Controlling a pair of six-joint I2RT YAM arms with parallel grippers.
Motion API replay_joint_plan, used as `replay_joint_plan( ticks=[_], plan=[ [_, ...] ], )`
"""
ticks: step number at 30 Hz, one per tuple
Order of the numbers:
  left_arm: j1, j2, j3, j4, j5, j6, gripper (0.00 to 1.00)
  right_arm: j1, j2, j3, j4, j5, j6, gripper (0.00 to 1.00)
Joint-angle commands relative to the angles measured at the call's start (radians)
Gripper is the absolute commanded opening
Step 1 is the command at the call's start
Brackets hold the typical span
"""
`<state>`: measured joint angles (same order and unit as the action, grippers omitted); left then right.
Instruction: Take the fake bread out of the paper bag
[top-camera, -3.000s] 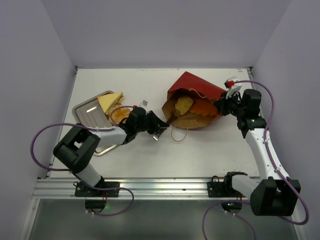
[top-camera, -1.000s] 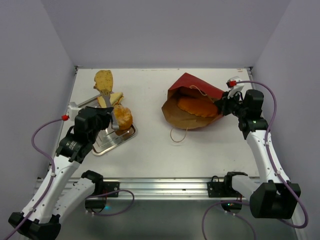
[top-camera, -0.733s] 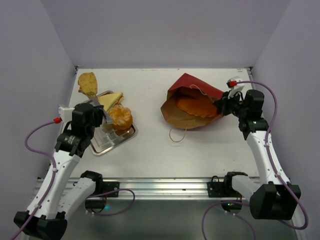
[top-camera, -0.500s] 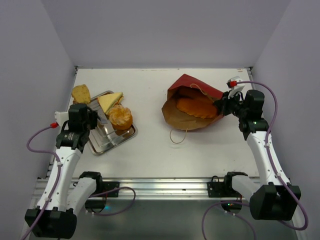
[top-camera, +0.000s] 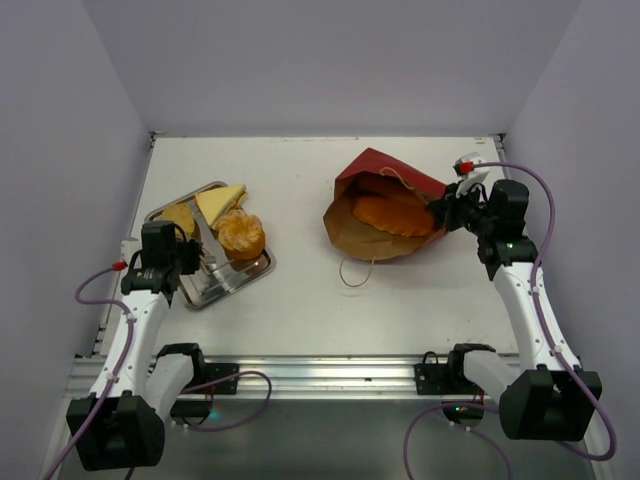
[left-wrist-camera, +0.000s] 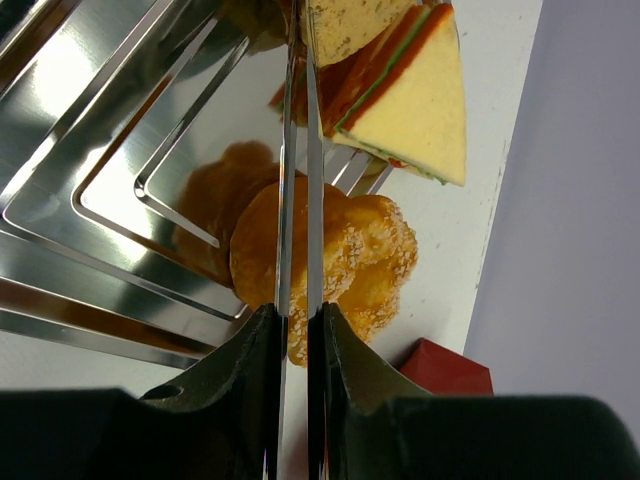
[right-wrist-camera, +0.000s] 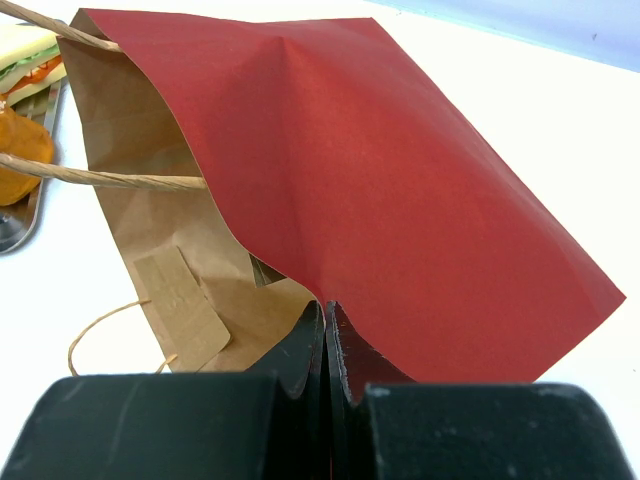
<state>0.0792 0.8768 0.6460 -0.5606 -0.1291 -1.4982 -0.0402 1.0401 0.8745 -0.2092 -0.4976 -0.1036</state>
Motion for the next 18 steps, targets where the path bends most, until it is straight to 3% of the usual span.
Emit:
replay_joint_plan(
  ticks=[1, 18],
  plan=[
    [0.013, -0.013, -0.009, 0.09, 0.037, 0.026, 0.01, 0.0, -0.012, -0.002, 0.048, -0.035, 0.012, 0.0],
    [0.019, -0.006, -0.06, 0.137, 0.08, 0.032, 0.25, -0.001, -0.012, -0.002, 0.047, -0.032, 0.01, 0.0]
  ],
)
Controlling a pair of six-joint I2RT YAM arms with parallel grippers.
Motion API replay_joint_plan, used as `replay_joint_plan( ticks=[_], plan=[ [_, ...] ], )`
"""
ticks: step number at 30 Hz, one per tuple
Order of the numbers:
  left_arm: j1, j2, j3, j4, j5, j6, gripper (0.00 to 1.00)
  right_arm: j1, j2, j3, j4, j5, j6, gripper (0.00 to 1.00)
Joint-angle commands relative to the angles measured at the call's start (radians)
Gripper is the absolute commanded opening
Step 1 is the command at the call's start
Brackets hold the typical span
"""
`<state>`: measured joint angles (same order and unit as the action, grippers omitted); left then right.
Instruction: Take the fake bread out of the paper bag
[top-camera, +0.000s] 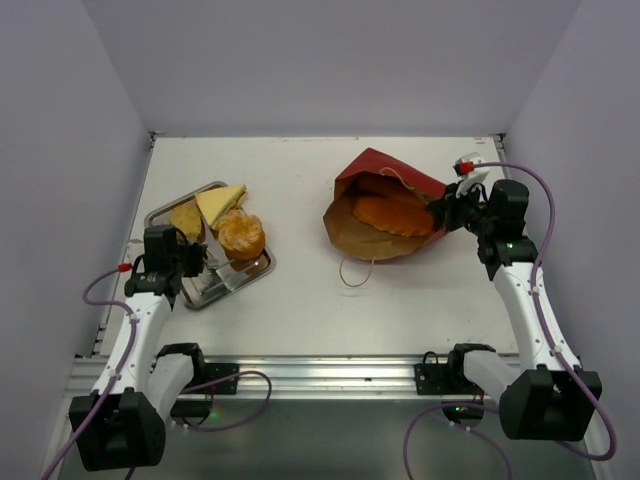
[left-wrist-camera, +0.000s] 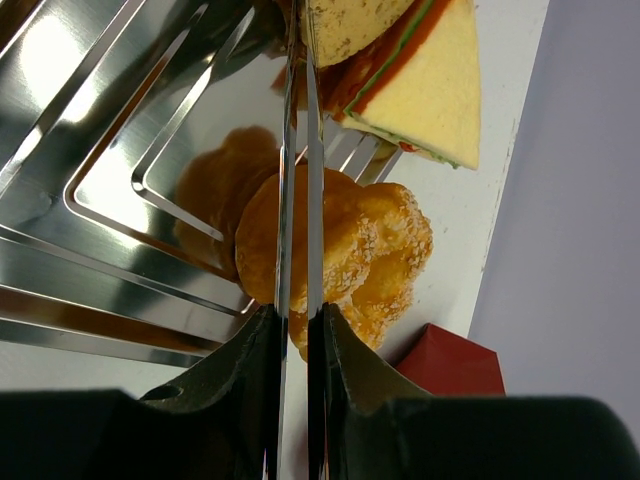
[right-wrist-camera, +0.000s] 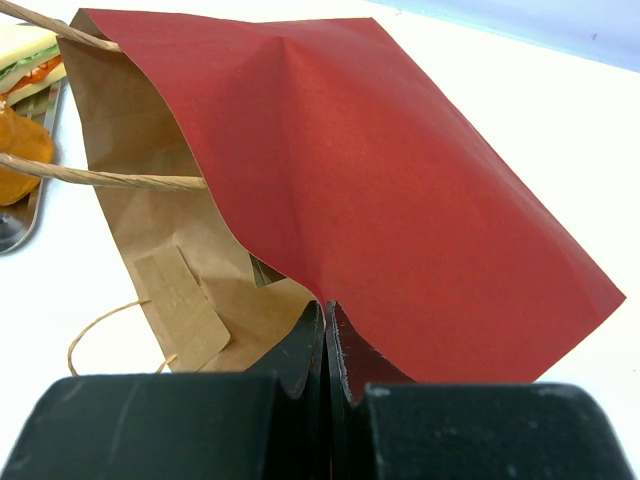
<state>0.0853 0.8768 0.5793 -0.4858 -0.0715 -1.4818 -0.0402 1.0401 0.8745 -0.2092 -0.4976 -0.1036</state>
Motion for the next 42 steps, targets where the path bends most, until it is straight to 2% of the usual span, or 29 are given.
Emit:
replay_joint_plan(
  ticks=[1, 4, 9, 28, 30, 33, 37, 40, 42],
  plan=[
    [0.014, -0.007, 0.007, 0.062, 0.022, 0.017, 0.26, -0.001, -0.012, -0.002, 0.048, -0.032, 0.01, 0.0],
    [0.014, -0.012, 0.011, 0.056, 0.021, 0.021, 0.33, 0.0, -0.012, -0.002, 0.048, -0.032, 0.01, 0.0],
    [0.019, -0.016, 0.008, 0.055, 0.029, 0.025, 0.38, -0.001, -0.014, -0.002, 0.047, -0.032, 0.01, 0.0],
    [0.024, -0.148, 0.024, -0.023, 0.075, 0.028, 0.39, -0.001, -0.015, -0.002, 0.047, -0.029, 0.01, 0.0],
    [0.024, -0.156, 0.028, -0.017, 0.116, 0.026, 0.36, -0.001, -0.017, -0.002, 0.048, -0.025, 0.01, 0.0],
    [0.024, -0.167, 0.04, 0.048, 0.186, 0.058, 0.24, -0.001, -0.017, -0.002, 0.047, -0.027, 0.01, 0.0],
    [0.022, -0.109, 0.131, 0.156, 0.332, 0.208, 0.1, -0.001, -0.015, 0.0, 0.047, -0.021, 0.007, 0.0],
    [0.01, -0.07, 0.171, 0.225, 0.465, 0.325, 0.05, -0.001, -0.018, 0.001, 0.047, -0.012, -0.001, 0.0],
    [-0.039, -0.055, 0.178, 0.278, 0.564, 0.398, 0.02, -0.001, -0.018, 0.001, 0.042, -0.009, -0.007, 0.0]
  ],
)
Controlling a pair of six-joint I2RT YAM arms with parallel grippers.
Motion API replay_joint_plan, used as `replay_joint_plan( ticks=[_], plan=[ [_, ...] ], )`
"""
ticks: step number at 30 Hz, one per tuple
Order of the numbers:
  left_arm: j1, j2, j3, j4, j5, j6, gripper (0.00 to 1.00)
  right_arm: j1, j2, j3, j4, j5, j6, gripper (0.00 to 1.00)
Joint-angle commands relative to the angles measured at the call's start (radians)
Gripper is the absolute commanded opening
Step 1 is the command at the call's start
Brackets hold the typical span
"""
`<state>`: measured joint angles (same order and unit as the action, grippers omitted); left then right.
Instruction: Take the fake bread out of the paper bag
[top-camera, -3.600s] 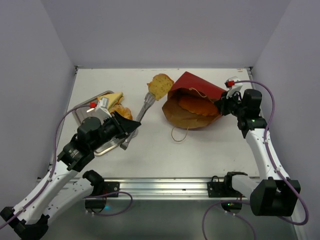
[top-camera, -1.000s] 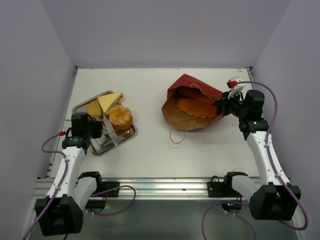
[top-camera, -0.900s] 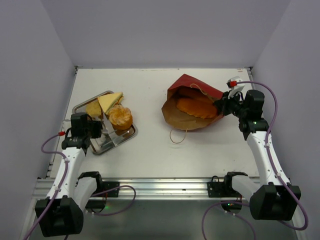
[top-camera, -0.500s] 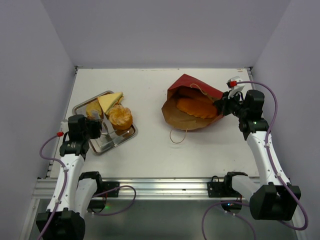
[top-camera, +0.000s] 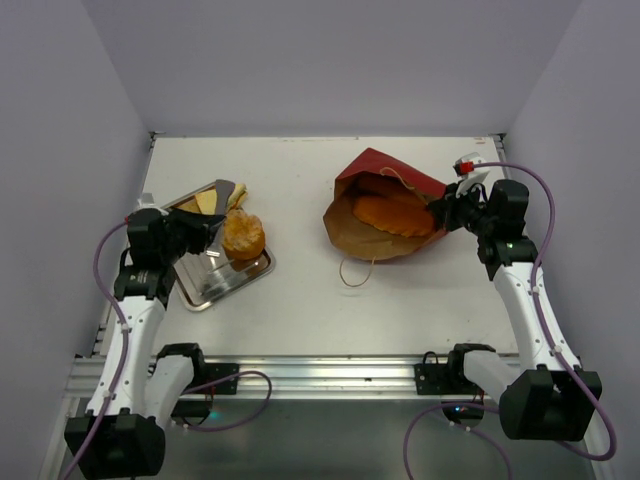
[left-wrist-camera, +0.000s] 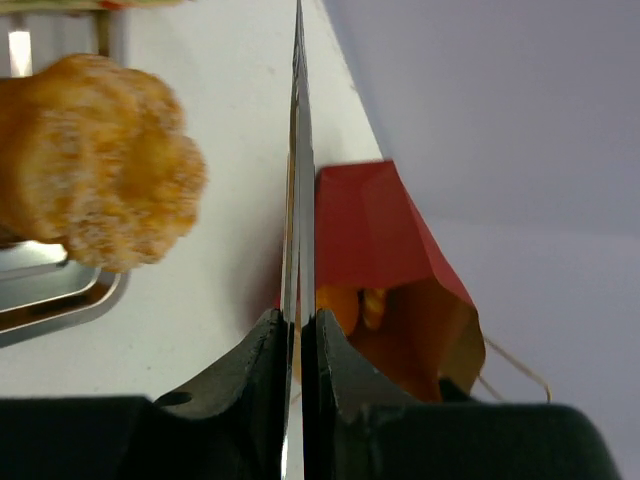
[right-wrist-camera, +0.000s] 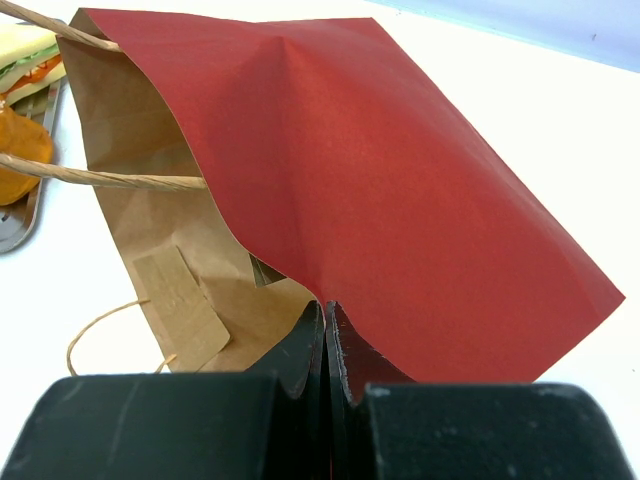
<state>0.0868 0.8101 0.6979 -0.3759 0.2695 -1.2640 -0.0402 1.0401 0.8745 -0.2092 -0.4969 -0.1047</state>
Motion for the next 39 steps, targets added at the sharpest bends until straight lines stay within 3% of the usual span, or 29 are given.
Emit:
replay_joint_plan(
  ticks=[1, 5, 11, 19, 25, 31, 35, 39],
  plan=[
    [-0.067, 0.017, 0.061, 0.211, 0.253, 0.207, 0.02, -0.001, -0.018, 0.001, 0.041, -0.011, -0.01, 0.0],
    [-0.276, 0.011, 0.032, 0.27, 0.335, 0.308, 0.01, -0.001, -0.011, 0.018, -0.008, -0.018, -0.091, 0.0],
    [-0.476, -0.037, -0.049, 0.276, 0.329, 0.377, 0.01, -0.003, 0.001, 0.021, -0.116, -0.104, -0.292, 0.02],
    [-0.775, 0.041, -0.12, 0.307, 0.153, 0.394, 0.01, -0.003, 0.015, 0.02, -0.131, -0.112, -0.308, 0.02],
    [-0.819, 0.173, -0.181, 0.518, 0.067, 0.295, 0.01, -0.003, 0.024, 0.012, -0.122, -0.117, -0.297, 0.02],
    [-0.82, 0.378, -0.21, 0.794, -0.006, 0.098, 0.02, -0.003, 0.021, 0.006, -0.118, -0.121, -0.296, 0.02],
    [-0.828, 0.512, -0.198, 0.884, -0.062, -0.043, 0.07, -0.003, 0.017, 0.0, -0.107, -0.124, -0.288, 0.02],
    [-0.851, 0.577, -0.184, 0.943, -0.14, -0.121, 0.2, -0.003, 0.009, -0.006, -0.095, -0.129, -0.277, 0.02]
  ],
)
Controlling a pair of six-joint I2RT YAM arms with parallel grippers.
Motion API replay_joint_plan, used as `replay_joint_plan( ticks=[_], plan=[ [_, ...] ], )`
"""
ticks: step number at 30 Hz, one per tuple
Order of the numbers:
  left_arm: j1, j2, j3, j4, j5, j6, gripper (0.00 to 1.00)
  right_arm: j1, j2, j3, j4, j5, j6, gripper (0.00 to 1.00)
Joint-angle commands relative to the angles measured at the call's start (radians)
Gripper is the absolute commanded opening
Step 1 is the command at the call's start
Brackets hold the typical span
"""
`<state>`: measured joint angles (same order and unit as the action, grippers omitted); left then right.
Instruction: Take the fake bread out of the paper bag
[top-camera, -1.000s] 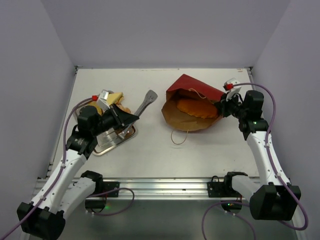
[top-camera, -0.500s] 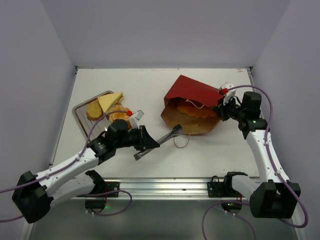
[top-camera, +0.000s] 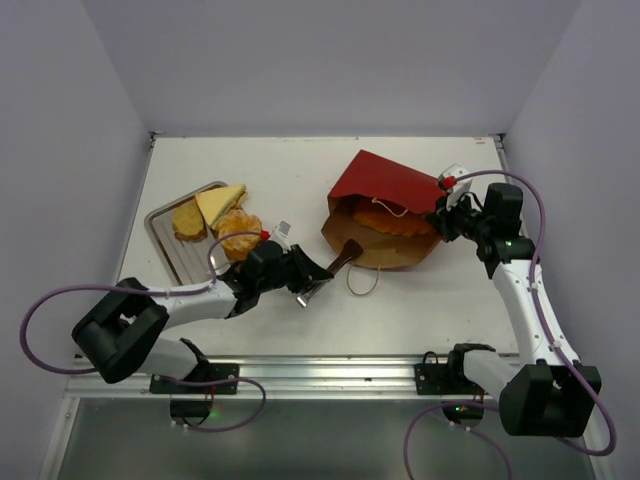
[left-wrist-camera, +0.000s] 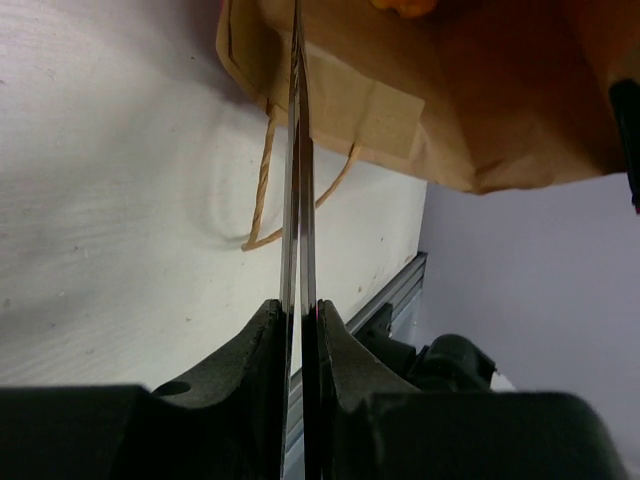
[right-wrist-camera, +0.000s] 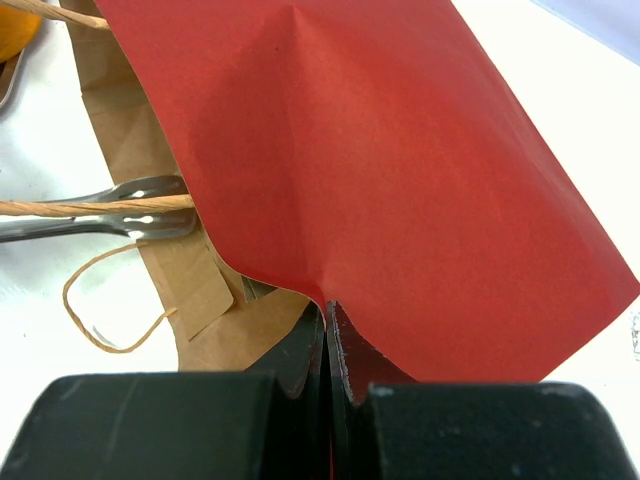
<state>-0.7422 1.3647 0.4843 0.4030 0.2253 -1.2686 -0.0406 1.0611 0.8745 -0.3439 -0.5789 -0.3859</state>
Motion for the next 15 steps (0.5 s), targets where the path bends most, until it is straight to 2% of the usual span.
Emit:
replay_joint_plan(
  ticks=[1, 6, 15],
  plan=[
    [-0.026, 0.034, 0.033, 0.174, -0.107, -0.127, 0.22, -0.002, -0.01, -0.006, 0.042, -0.048, 0.007, 0.02],
    [-0.045, 0.14, 0.042, 0.282, -0.129, -0.219, 0.31, -0.002, -0.013, -0.008, 0.045, -0.055, 0.016, 0.02],
    [-0.054, 0.286, 0.092, 0.392, -0.141, -0.302, 0.4, -0.002, -0.021, -0.011, 0.051, -0.065, 0.024, 0.02]
  ],
)
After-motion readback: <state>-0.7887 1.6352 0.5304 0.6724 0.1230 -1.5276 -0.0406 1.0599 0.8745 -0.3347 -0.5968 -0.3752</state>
